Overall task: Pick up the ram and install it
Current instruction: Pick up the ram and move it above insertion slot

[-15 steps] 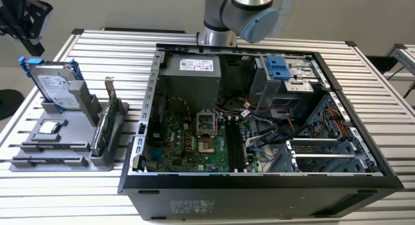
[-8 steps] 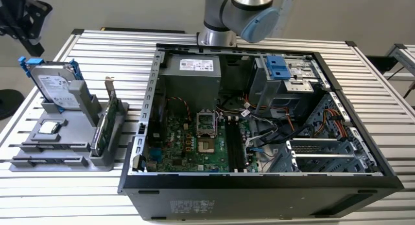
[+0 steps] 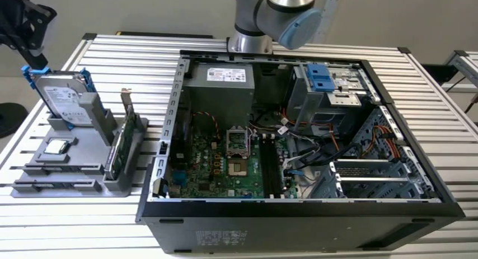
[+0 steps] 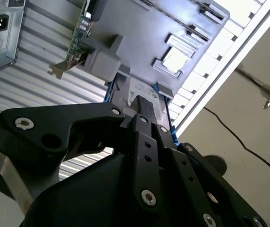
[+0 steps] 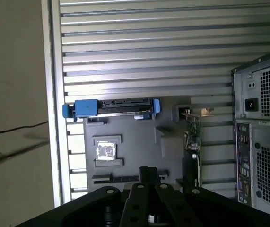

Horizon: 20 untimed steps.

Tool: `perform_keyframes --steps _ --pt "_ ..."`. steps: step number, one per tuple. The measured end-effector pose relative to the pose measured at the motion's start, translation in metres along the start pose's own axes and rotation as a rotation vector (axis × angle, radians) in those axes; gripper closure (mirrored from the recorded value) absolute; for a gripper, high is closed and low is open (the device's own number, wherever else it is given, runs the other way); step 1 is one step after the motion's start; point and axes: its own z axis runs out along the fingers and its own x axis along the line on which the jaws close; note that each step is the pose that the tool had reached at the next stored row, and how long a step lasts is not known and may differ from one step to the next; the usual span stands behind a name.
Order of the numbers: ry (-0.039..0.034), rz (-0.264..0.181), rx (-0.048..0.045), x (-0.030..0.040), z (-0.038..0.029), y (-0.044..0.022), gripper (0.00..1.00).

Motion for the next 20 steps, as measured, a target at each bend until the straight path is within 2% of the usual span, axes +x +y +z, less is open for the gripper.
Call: perform_keyframes --steps 7,20 --pt "0.0001 0.0 0.0 -0.0006 -0.0004 -0.0085 1.0" --pt "0.0 0.0 0.0 -0.0013 -0.0009 -0.0188 1.0"
